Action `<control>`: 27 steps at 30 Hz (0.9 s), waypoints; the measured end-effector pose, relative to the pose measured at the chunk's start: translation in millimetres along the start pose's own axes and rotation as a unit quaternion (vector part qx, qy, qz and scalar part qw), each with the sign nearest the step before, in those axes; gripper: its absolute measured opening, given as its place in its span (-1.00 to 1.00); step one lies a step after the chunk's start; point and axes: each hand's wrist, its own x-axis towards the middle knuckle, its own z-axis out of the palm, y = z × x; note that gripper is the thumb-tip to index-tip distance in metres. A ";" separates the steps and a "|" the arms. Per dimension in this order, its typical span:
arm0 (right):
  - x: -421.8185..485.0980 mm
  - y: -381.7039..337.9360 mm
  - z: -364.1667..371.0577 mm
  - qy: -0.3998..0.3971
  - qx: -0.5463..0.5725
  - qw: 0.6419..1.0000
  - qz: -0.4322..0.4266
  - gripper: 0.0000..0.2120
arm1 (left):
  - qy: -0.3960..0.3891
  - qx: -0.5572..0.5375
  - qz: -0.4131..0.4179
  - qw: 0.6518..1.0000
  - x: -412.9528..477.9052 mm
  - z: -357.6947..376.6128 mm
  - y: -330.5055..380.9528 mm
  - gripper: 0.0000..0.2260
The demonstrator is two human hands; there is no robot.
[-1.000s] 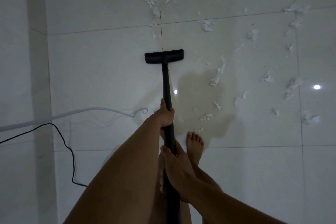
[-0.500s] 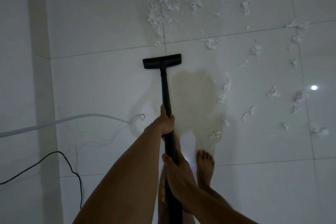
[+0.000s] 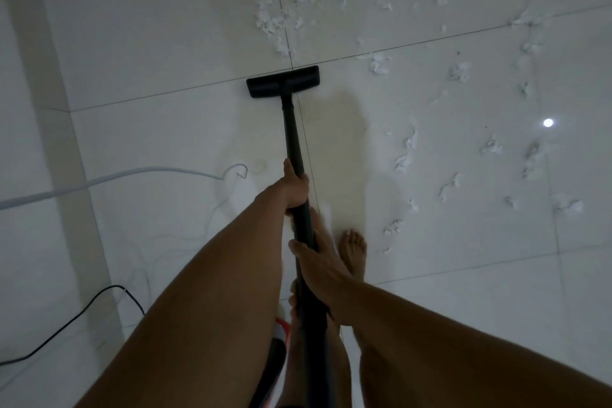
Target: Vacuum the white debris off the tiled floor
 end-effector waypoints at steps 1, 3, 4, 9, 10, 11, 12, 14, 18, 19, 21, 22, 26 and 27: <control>1.9 -3.2 0.2 0.000 -0.014 1.000 0.004 -0.49 | 0.000 -0.010 0.000 1.000 -1.1 -1.4 1.4 -0.37; 4.9 -8.4 2.5 0.000 -0.026 1.000 -0.002 -0.48 | 0.003 -0.024 0.001 1.000 -2.9 -4.7 3.2 -0.38; 7.0 -9.9 4.4 -0.001 -0.026 1.000 -0.005 -0.47 | 0.003 -0.026 0.003 1.000 -3.7 -6.8 3.8 -0.39; 8.5 -19.0 7.7 0.024 0.043 0.999 0.012 -0.54 | 0.013 -0.014 0.005 1.000 -6.9 -9.8 7.8 -0.41; 10.5 -17.7 7.5 0.034 0.039 0.999 0.011 -0.55 | 0.012 -0.015 0.005 1.000 -7.4 -9.5 9.5 -0.41; 11.1 -17.5 8.0 0.042 0.033 0.999 0.010 -0.55 | 0.012 -0.015 0.005 1.000 -8.6 -9.2 10.8 -0.41; 13.1 -15.4 8.5 0.047 0.029 0.998 0.008 -0.53 | 0.015 -0.015 0.004 1.000 -9.1 -8.7 11.2 -0.41; 10.0 -15.6 7.5 0.056 0.008 0.998 0.002 -0.51 | 0.019 -0.013 0.001 1.000 -11.5 -7.1 12.2 -0.42; -0.7 -16.9 4.3 0.054 -0.010 0.998 -0.013 -0.52 | 0.015 -0.008 -0.004 1.000 -17.8 -1.4 11.6 -0.41; -2.3 -17.8 3.7 0.049 -0.009 0.999 -0.009 -0.52 | 0.017 -0.006 -0.005 1.000 -18.2 -1.5 12.1 -0.41; -10.5 -25.3 0.1 0.041 0.000 0.999 -0.018 -0.51 | 0.018 -0.007 -0.005 1.000 -18.7 -2.4 13.6 -0.41; -11.4 -27.2 -1.9 0.043 -0.010 0.999 -0.029 -0.50 | 0.017 -0.007 -0.006 1.000 -19.0 -3.0 14.7 -0.41; -6.7 -31.7 -6.8 0.062 -0.076 0.992 -0.082 -0.53 | 0.021 -0.006 -0.004 1.000 -13.8 -3.0 19.2 -0.40; -4.7 -31.4 -4.9 0.062 -0.073 0.991 -0.088 -0.56 | 0.018 -0.007 -0.002 1.000 -10.1 -2.6 19.4 -0.40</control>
